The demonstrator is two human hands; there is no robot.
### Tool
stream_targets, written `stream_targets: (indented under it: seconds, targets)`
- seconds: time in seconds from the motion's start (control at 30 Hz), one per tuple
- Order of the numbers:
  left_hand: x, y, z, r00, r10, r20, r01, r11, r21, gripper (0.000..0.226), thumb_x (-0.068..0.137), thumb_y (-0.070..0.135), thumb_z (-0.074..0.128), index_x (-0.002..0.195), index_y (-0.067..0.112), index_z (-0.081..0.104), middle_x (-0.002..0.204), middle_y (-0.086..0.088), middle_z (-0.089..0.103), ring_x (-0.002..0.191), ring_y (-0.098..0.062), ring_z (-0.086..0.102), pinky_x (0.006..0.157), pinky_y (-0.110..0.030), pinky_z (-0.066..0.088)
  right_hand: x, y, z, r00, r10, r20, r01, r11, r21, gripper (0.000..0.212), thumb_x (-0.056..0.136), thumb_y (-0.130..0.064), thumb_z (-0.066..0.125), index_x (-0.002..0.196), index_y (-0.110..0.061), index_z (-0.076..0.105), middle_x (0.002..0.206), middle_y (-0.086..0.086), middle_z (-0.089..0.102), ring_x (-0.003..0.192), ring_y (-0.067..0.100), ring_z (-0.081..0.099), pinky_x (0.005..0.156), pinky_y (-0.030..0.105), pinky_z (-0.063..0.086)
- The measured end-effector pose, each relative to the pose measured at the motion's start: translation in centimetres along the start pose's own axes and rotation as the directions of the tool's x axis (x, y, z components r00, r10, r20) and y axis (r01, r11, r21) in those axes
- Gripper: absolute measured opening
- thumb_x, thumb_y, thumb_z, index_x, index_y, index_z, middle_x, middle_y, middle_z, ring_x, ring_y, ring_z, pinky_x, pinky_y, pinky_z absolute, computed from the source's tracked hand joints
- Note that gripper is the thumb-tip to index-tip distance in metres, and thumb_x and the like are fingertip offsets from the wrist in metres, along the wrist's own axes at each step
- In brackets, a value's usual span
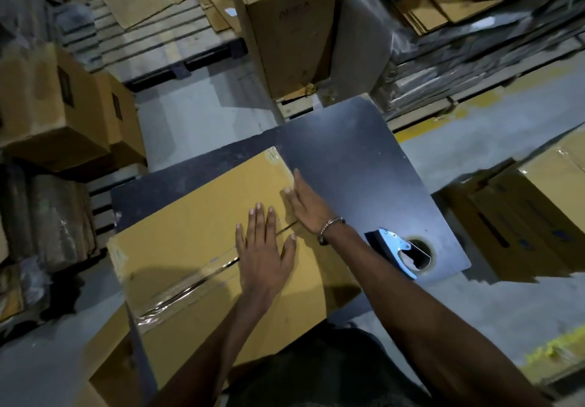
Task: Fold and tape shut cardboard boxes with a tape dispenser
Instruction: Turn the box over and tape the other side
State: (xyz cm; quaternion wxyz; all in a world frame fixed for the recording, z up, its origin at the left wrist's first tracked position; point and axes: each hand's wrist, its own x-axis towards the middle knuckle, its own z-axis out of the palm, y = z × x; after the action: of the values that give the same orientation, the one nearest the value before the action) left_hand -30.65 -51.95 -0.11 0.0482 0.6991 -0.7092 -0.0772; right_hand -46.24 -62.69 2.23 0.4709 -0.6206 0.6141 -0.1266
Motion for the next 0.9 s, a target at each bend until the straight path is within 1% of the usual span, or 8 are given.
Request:
stream_targets:
  seconds: [0.1,0.2,0.43,0.5,0.6,0.7,0.77,0.9]
  targets:
    - [0.0,-0.1,0.0,1.0,-0.003,0.013,0.003,1.0,0.015,0.076,0.108,0.061,0.03,0.168,0.016,0.021,0.177,-0.005,0.008,0.164,-0.019,0.001,0.13,-0.055,0.01,0.8,0.6,0.2,0.995,0.093,0.025,-0.092,0.995,-0.047,0.072,0.105,-0.066,0.016,0.16,-0.021,0.028,0.158,0.011,0.047,0.141,0.034,0.048,0.108,0.038,0.039]
    - [0.1,-0.1,-0.1,1.0,-0.001,0.015,0.001,1.0,0.015,0.077,0.108,0.063,0.028,0.168,0.017,0.019,0.177,-0.005,0.007,0.164,-0.02,0.001,0.13,-0.055,0.011,1.8,0.1,-2.7,0.956,0.239,0.17,-0.205,0.959,-0.197,0.1,0.091,-0.087,0.007,0.152,-0.019,0.048,0.148,0.014,0.057,0.133,0.036,0.055,0.104,0.042,0.04]
    - [0.2,0.0,-0.1,1.0,-0.003,0.014,0.003,1.0,0.009,0.077,0.108,0.062,0.031,0.169,0.017,0.018,0.177,-0.005,0.006,0.164,-0.02,0.001,0.13,-0.056,0.01,5.1,-4.6,-2.2,0.998,-0.067,-0.005,0.067,0.997,-0.028,0.072,0.11,-0.054,0.03,0.166,-0.017,0.004,0.173,0.002,0.01,0.158,0.02,0.017,0.127,0.044,0.02]
    - [0.2,-0.1,0.0,1.0,-0.005,0.011,0.005,1.0,0.017,0.077,0.108,0.061,0.031,0.169,0.017,0.017,0.177,-0.005,0.005,0.164,-0.02,0.001,0.13,-0.056,0.013,5.6,-4.6,-0.1,0.994,-0.097,-0.044,0.094,0.993,-0.074,0.071,0.11,-0.052,0.031,0.166,-0.018,0.005,0.173,0.001,0.012,0.157,0.022,0.022,0.124,0.046,0.028]
    - [0.2,0.2,-0.1,1.0,-0.021,0.008,0.021,0.999,0.028,0.077,0.108,0.061,0.032,0.169,0.017,0.019,0.177,-0.005,0.006,0.164,-0.02,0.002,0.129,-0.056,0.014,6.5,-3.8,0.1,0.998,0.03,-0.054,-0.033,0.997,-0.066,0.069,0.106,-0.064,0.026,0.159,-0.019,0.031,0.157,0.013,0.047,0.14,0.037,0.048,0.108,0.047,0.041]
    - [0.0,0.4,-0.3,1.0,-0.029,-0.001,0.029,0.999,0.019,0.077,0.107,0.062,0.035,0.168,0.018,0.021,0.177,-0.004,0.008,0.164,-0.02,0.004,0.129,-0.056,0.015,8.0,-2.3,-2.0,0.983,0.151,0.103,-0.138,0.982,-0.129,0.1,0.091,-0.088,0.015,0.145,-0.013,0.053,0.142,0.021,0.06,0.128,0.04,0.057,0.107,0.048,0.044]
    - [0.0,0.4,-0.4,0.999,-0.038,0.003,0.038,0.999,0.014,0.077,0.106,0.062,0.036,0.169,0.019,0.019,0.177,-0.003,0.006,0.164,-0.018,0.002,0.129,-0.055,0.015,8.7,-2.0,-2.9,0.977,0.167,0.131,-0.147,0.978,-0.15,0.115,0.081,-0.098,0.017,0.153,-0.012,0.045,0.148,0.021,0.055,0.13,0.038,0.056,0.11,0.052,0.044]
    - [0.1,0.6,-0.5,0.998,-0.057,-0.004,0.057,0.998,-0.001,0.076,0.106,0.062,0.036,0.169,0.021,0.02,0.177,-0.001,0.007,0.164,-0.017,0.002,0.13,-0.055,0.014,9.1,-4.1,-3.2,0.994,-0.085,-0.066,0.085,0.996,0.0,0.095,0.097,-0.074,0.044,0.166,-0.017,0.012,0.17,0.007,0.023,0.154,0.026,0.027,0.122,0.044,0.028]
